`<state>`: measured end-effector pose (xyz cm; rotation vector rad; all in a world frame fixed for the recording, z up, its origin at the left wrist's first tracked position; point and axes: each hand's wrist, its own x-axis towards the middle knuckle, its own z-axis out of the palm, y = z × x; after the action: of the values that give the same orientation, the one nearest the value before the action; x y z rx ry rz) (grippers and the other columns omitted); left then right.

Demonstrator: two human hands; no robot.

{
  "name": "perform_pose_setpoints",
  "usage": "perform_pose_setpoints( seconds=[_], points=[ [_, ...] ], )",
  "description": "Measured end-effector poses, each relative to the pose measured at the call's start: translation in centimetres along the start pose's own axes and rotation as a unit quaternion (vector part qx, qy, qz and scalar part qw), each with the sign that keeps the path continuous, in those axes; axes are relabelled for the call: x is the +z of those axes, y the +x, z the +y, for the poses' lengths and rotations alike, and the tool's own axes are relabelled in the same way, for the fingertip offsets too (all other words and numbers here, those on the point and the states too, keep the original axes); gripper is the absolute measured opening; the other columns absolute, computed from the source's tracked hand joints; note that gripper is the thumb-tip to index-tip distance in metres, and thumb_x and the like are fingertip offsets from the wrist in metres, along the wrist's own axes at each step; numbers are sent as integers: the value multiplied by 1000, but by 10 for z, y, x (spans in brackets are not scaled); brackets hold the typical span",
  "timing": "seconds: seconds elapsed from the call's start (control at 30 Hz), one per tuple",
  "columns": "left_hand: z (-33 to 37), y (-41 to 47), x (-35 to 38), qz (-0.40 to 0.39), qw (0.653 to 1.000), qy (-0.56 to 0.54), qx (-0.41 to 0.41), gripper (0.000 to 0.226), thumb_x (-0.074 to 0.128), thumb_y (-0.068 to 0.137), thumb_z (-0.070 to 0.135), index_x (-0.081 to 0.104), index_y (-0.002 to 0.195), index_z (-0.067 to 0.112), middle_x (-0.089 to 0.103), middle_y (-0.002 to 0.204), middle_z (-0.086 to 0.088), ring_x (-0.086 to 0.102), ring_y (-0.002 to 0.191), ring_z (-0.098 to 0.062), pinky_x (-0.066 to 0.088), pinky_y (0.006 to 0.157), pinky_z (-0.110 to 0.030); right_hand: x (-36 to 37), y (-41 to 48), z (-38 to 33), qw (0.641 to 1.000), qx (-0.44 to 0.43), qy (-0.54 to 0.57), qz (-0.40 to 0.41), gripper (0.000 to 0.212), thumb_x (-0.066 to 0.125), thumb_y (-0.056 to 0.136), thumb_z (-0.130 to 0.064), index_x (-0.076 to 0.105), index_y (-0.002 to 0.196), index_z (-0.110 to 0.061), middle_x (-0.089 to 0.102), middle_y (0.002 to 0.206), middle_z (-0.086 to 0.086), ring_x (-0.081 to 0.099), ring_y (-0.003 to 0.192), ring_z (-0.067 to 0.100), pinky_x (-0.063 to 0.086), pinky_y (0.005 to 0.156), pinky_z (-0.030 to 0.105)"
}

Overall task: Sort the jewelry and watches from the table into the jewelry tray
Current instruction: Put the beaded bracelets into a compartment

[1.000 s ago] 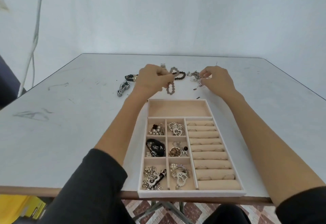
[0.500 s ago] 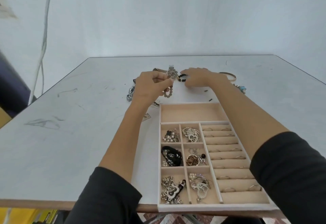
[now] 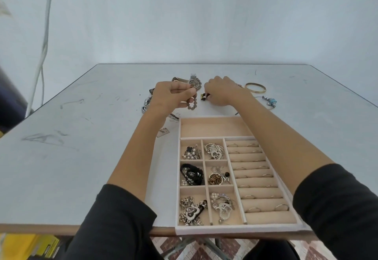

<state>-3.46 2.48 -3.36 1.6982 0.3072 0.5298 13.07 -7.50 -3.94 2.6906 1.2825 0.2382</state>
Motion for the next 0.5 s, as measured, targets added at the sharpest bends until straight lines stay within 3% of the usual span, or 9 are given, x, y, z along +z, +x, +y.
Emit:
perform_pose_setpoints(
  seconds=[0.07,0.13,0.23,0.3,0.37,0.43,0.5],
  points=[
    [0,0,-2,-6,1000,-27,-11,21,68,87,8,67,107,1,70,82,-4,67,67,-8,58,71,-22,-6,-12,1,998,-5,63,9,26,40,95,-12,53,116,-7,54,121,12,45,113,28,32,84,34],
    [-1,1,-5,-13,999,-45,-19,21,64,90,7,66,110,2,69,85,-2,66,72,-8,58,75,-23,-15,-24,3,971,20,237,26,20,44,96,-12,54,113,-7,58,116,10,51,99,23,39,72,26],
    [-1,2,-8,-32,997,-67,-29,20,58,94,6,64,113,6,68,91,-1,64,82,-12,57,80,-25,-28,-51,2,860,38,506,57,8,50,96,-8,52,103,-9,66,100,8,51,70,9,38,53,12],
    [0,2,-9,-41,996,-71,-29,21,54,95,5,63,114,7,67,94,-1,63,86,-12,57,79,-24,-33,-69,1,772,11,631,75,6,52,96,-4,51,97,-10,70,87,8,53,63,12,39,53,16],
    [1,1,-10,-43,996,-69,-23,23,51,96,3,61,117,7,66,96,-1,62,88,-12,57,78,-23,-40,-86,-1,700,-11,711,62,10,54,95,-2,54,103,-7,69,83,9,55,61,15,41,54,22],
    [1,1,-10,-39,997,-65,-20,24,50,97,3,61,118,7,66,96,0,62,89,-12,57,79,-23,-50,-102,-4,668,-38,743,25,28,57,93,-2,52,120,0,68,86,14,56,63,19,43,57,24],
    [1,0,-11,-33,997,-63,-19,24,51,97,3,61,117,8,66,96,2,62,88,-12,56,81,-25,-62,-118,-7,678,-78,730,-15,37,59,91,-3,51,128,0,68,88,17,58,65,20,47,60,24]
  ],
)
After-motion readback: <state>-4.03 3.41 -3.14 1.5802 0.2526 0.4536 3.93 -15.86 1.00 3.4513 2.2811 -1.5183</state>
